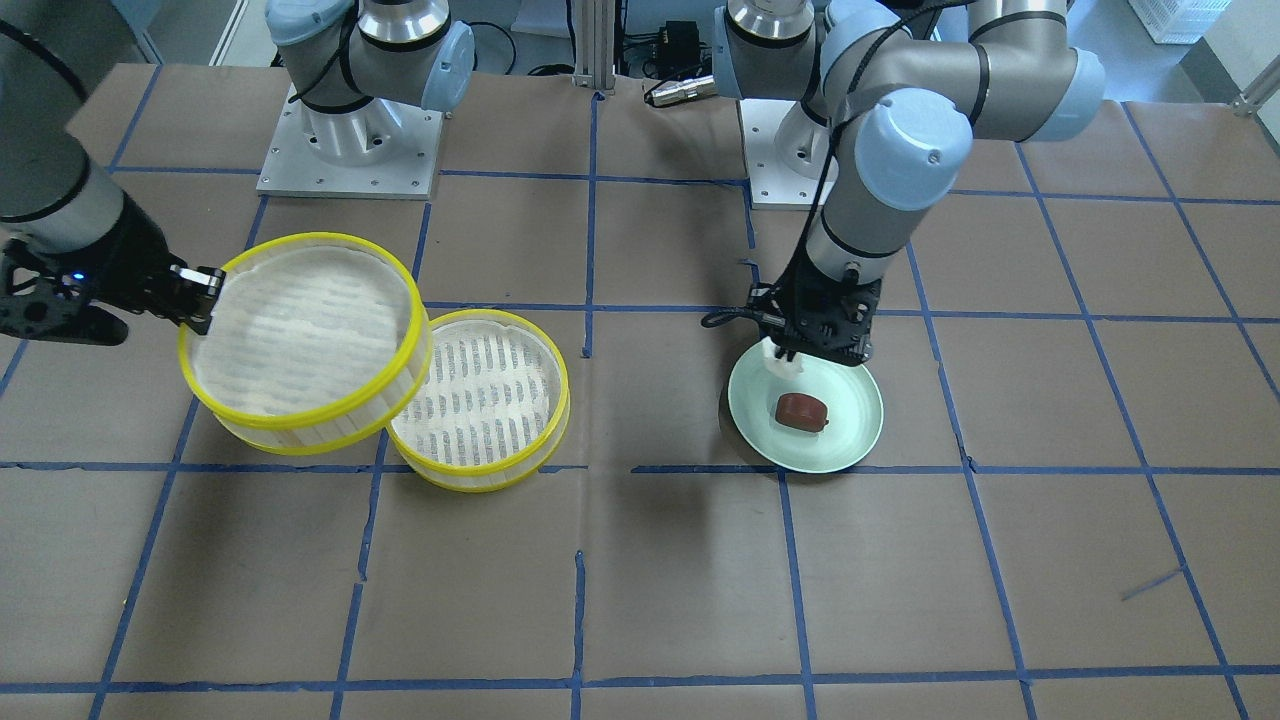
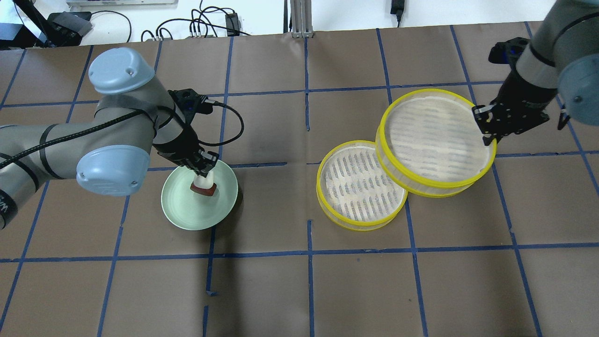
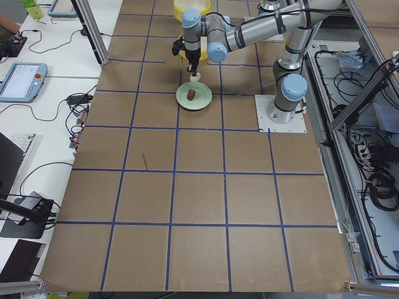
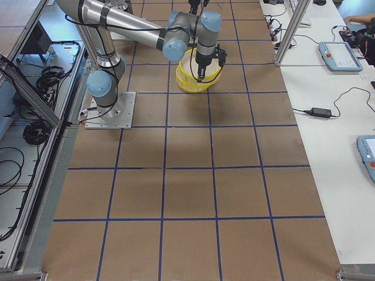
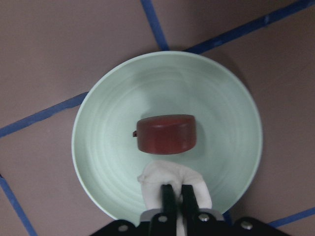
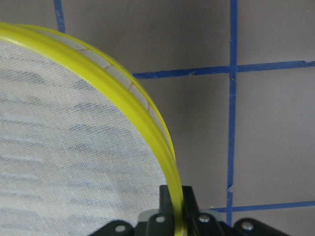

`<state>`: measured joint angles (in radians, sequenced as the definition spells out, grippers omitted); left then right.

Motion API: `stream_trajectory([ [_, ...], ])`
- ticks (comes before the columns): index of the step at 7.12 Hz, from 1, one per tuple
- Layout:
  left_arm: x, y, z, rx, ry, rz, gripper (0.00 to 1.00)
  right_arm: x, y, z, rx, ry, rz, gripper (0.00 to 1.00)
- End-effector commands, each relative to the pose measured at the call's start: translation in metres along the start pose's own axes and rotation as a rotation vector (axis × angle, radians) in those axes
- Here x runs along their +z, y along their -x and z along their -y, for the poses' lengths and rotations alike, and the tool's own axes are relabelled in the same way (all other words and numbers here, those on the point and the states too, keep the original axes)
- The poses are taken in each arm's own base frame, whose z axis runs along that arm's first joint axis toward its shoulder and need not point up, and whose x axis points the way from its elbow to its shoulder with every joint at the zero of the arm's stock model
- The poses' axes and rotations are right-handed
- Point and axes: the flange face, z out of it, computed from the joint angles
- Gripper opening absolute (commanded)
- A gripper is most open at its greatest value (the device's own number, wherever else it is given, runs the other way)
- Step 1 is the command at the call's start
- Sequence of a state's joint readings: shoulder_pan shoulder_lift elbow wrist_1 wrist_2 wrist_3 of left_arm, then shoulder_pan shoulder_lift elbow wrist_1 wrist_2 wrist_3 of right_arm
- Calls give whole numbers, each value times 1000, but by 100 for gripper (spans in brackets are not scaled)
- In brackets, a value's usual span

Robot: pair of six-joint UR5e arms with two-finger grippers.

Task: Place buns in different layers of steamer
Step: 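Place the white bun into the lower steamer tier with the left gripper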

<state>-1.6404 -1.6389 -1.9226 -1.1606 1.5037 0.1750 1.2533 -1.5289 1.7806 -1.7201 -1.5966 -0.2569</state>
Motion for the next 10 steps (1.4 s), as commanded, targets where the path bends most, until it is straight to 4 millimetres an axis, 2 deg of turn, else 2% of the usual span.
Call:
stream_trajectory([
  [1, -23, -105, -1, -150, -51, -34, 2, 4, -57, -1, -34, 27, 6, 6],
  [2, -14, -137, 1, -219, -60, -45, 2, 7, -58, -1, -47, 25, 5, 6],
  [3, 12, -176, 5, -287, -88, -62, 2, 6, -58, -1, -50, 31, 4, 6],
  [4, 50, -215, 12, -378, -113, -85, 2, 8, -58, -1, -50, 33, 6, 6],
  [5, 72, -236, 21, -458, -150, -122, 4, 8, -58, -1, -50, 33, 6, 6],
  [6, 73, -250, 31, -527, -162, -146, 6, 6, -59, -1, -52, 34, -4, 6],
  [7, 65, -261, 40, -584, -148, -206, 6, 6, -59, -1, -50, 35, -6, 6],
  [8, 66, -265, 41, -617, -128, -226, 46, 8, -59, -1, -50, 38, -4, 6],
  [9, 65, -264, 40, -602, -129, -225, 99, 8, -59, -1, -50, 38, -4, 6],
  [10, 62, -263, 38, -540, -147, -213, 100, 4, -59, -1, -50, 29, -8, 4],
])
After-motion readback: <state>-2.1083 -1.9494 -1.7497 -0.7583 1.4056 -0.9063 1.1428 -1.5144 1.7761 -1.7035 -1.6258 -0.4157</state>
